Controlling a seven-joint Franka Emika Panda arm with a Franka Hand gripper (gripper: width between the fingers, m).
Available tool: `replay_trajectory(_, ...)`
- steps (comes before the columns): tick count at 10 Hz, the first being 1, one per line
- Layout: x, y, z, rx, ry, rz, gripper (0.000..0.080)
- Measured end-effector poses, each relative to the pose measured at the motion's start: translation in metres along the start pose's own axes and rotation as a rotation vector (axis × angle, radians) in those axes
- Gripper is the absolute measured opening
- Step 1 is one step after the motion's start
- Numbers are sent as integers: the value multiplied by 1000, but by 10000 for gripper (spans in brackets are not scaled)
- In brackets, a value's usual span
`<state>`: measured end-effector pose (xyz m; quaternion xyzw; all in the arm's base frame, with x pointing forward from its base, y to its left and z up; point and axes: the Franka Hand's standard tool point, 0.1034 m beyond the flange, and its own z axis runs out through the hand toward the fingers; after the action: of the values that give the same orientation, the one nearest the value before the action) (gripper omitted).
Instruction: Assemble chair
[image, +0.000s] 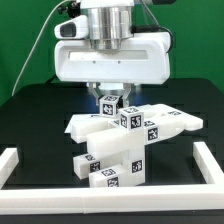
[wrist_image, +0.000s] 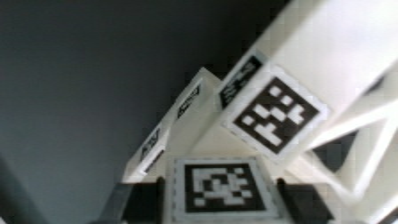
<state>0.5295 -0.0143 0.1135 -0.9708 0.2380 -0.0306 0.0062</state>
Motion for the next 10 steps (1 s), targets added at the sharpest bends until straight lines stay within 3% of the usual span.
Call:
replay_trajectory(3,-3,-3,2,0,-4,413,285)
replay_trajectory(4,-2,-5,2,11,-6,522,285)
replay_trajectory(5,-2,-5,2,27,-10,576,287)
replay_trajectory(7,-2,-5,3,26,-11,541,287)
replay_trajectory(8,-2,-5,3,27,-11,542,499)
replay_trajectory(9,-2,-4,3,22,-8,444,631)
replay_trajectory(10,-1,-3,3,20,-5,225,631)
